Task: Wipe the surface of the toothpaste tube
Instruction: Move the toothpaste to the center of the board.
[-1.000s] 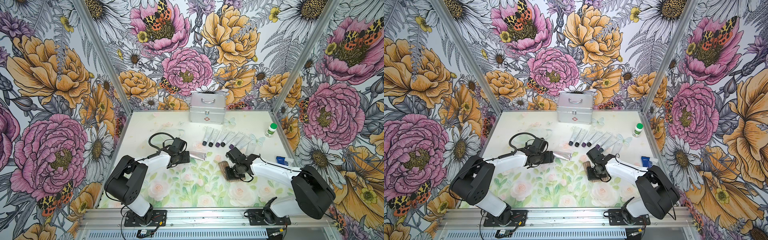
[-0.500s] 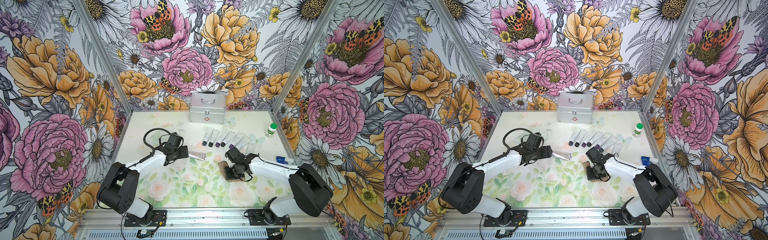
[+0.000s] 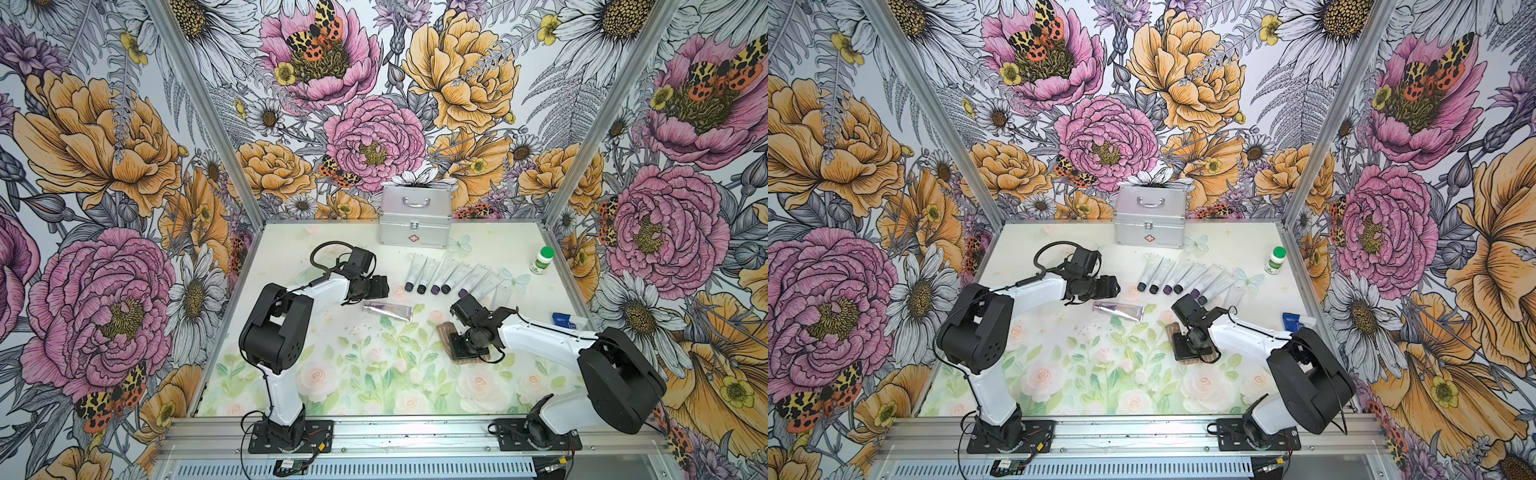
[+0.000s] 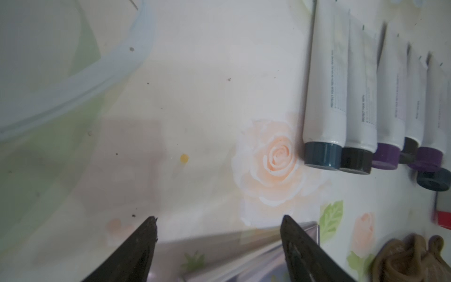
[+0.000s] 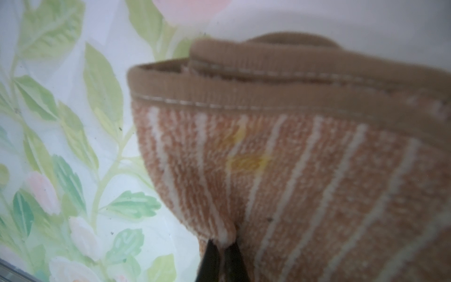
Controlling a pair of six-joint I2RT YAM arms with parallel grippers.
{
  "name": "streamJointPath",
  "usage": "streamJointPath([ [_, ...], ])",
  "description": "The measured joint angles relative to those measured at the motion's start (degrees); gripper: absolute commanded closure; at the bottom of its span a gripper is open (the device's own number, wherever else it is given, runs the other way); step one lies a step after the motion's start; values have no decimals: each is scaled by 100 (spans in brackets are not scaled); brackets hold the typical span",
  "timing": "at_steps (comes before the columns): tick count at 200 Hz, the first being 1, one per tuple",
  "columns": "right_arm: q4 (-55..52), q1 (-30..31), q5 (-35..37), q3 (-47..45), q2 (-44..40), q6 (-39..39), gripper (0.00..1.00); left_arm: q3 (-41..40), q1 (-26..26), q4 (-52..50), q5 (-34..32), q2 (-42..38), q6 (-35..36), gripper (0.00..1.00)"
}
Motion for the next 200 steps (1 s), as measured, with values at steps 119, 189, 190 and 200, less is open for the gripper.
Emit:
streamJointPath([
  [119, -2, 0, 0, -9, -28, 0, 100, -1349, -345, -20, 190, -1200, -118, 21],
  [189, -2, 7, 0, -7, -28, 0, 100, -2013, -1331, -13, -951, -2511, -92, 18],
  [190, -2, 7, 0, -7, -28, 0, 100, -2013, -1349, -11, -977, -2514, -81, 18],
  [200, -2, 7, 0, -7, -28, 0, 100, -2041, -1606, 22, -1340, -2507, -31, 18],
])
